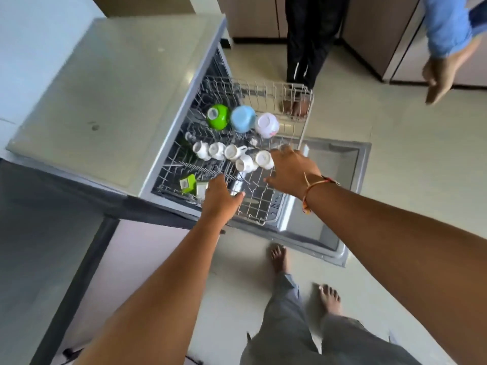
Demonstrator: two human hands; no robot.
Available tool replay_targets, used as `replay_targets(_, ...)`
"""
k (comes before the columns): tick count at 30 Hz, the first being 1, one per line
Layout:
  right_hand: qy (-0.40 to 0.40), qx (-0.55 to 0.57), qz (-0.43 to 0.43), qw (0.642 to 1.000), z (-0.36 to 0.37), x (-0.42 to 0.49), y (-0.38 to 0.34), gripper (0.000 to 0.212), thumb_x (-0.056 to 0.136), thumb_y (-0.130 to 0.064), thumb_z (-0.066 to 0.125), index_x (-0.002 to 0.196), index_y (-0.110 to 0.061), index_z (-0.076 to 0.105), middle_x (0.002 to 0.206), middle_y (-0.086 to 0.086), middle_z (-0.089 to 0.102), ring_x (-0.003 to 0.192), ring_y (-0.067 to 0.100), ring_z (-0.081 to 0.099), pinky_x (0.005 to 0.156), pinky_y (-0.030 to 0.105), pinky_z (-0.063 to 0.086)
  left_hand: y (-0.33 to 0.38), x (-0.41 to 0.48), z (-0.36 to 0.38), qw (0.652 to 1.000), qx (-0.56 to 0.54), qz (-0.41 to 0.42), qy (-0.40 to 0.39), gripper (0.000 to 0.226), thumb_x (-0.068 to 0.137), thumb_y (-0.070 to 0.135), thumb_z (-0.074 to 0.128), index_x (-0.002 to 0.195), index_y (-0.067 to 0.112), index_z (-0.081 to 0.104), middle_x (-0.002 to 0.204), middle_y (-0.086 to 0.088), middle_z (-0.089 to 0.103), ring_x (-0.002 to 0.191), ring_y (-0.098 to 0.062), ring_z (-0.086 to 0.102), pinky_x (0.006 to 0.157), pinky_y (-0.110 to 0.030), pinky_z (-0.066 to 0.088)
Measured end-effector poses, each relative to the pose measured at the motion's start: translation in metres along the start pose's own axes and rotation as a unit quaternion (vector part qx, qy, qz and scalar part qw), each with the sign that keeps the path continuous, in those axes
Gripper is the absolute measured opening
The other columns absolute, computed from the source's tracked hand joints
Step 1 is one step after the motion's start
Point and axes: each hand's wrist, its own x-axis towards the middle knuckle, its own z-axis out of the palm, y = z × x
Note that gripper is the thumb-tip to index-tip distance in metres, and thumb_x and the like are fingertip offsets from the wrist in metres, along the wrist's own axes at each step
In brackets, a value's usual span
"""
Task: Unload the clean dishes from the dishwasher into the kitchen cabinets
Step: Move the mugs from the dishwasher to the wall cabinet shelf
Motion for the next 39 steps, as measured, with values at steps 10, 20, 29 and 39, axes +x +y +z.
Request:
replay_targets(10, -0.039, -0.006, 0.012, 0.999, 0.080, 0.137, 0.033, 0.069, 0.076, -0.033, 0.078, 0.135, -0.018, 0.045, 0.128, 0.015, 0.055, 0.118, 0.040, 0.055, 0.091, 0.049, 0.054, -0.010, 0.152, 0.087, 0.999, -0.024, -0.029, -0.008, 0.067, 0.084, 0.029, 0.075, 0.138, 0.006, 0.044, 0.135, -0.012, 0.053, 0.125, -0.027, 0.053, 0.101, -0.031, 0.042)
replay_targets(20, -0.056, -0.063, 0.006, 0.996, 0.129, 0.177, 0.038, 0.064, 0.085, -0.015, 0.067, 0.140, -0.032, 0.041, 0.132, 0.006, 0.052, 0.122, 0.034, 0.051, 0.080, 0.046, 0.054, -0.025, 0.220, 0.126, 0.967, -0.203, -0.141, 0.057, 0.061, 0.076, 0.027, 0.082, 0.127, 0.005, 0.056, 0.120, -0.008, 0.067, 0.107, -0.022, 0.065, 0.085, -0.026, 0.052)
replay_targets(29, -0.026, -0.025, 0.003, 0.999, 0.122, 0.167, 0.040, 0.059, 0.080, -0.010, 0.071, 0.134, -0.023, 0.052, 0.122, 0.007, 0.061, 0.113, 0.036, 0.057, 0.083, 0.040, 0.052, -0.033, 0.221, 0.118, 0.936, -0.278, -0.198, 0.085, 0.057, 0.066, 0.039, 0.088, 0.109, 0.010, 0.066, 0.103, -0.003, 0.072, 0.092, -0.021, 0.068, 0.086, -0.035, 0.055)
replay_targets(39, 0.036, 0.026, -0.012, 0.999, 0.069, 0.115, 0.030, 0.068, 0.076, -0.028, 0.076, 0.136, -0.019, 0.046, 0.117, 0.010, 0.062, 0.104, 0.034, 0.060, 0.080, 0.038, 0.054, -0.012, 0.153, 0.087, 0.902, -0.356, -0.173, 0.174, 0.059, 0.063, 0.029, 0.090, 0.106, 0.006, 0.057, 0.106, -0.010, 0.065, 0.091, -0.026, 0.066, 0.071, -0.032, 0.053)
